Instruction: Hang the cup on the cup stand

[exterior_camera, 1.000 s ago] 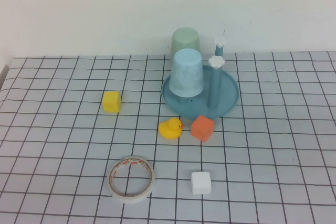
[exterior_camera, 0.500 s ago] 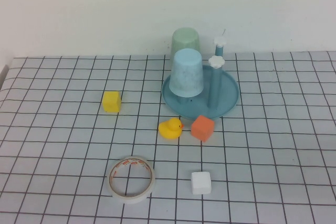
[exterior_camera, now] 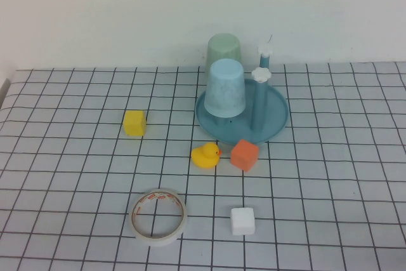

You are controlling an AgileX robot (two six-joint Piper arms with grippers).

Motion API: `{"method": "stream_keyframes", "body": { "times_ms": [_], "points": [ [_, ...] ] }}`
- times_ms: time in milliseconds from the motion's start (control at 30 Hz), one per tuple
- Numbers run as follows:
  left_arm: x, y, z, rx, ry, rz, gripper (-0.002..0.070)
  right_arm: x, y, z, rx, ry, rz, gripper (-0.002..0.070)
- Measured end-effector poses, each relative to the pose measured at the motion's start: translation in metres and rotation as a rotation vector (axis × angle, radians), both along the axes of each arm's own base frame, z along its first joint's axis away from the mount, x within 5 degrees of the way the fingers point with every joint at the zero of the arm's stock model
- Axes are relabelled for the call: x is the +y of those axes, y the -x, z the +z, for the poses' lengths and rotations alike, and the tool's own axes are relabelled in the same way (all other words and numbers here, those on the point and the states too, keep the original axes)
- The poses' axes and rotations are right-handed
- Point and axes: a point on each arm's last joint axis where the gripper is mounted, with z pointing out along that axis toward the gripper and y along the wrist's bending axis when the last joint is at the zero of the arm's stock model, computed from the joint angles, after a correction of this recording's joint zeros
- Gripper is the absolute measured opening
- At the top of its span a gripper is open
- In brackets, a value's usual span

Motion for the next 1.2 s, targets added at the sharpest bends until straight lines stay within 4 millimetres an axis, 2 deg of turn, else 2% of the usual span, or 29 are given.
{"method": "stream_keyframes", "body": {
  "times_ms": [200,367,1200],
  "points": [
    [0.0,0.0,0.0,0.001,0.0,0.0,0.0,-0.012,0.013,-0.007,0.005,0.048,-0.162,0.0],
    [0.0,0.0,0.0,0.001,0.0,0.0,0.0,-0.012,0.01,-0.033,0.055,0.037,-0.177,0.0],
    [0.0,0.0,0.0,0.0,-0.002,0.0,0.0,-0.012,0.011,-0.034,0.083,0.021,-0.177,-0.0001]
  ]
}}
